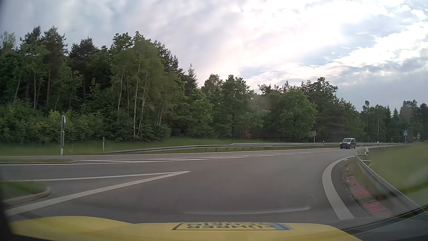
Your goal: Follow the waypoints while adhering to traffic rules and regulations
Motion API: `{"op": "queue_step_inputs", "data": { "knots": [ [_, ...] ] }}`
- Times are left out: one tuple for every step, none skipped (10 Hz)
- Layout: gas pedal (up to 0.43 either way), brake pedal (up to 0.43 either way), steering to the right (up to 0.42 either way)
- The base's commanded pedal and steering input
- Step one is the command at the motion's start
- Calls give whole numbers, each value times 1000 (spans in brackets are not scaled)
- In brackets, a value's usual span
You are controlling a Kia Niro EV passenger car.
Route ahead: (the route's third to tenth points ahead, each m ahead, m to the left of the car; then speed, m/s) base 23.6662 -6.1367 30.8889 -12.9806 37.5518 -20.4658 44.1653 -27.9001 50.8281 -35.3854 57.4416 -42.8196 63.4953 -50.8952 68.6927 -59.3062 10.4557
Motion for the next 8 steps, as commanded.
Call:
{"op": "queue_step_inputs", "data": {
  "knots": [
    [138,0,155],
    [138,0,155],
    [150,0,155],
    [169,0,154],
    [169,0,154],
    [169,0,153],
    [169,0,153],
    [169,0,152]
  ]
}}
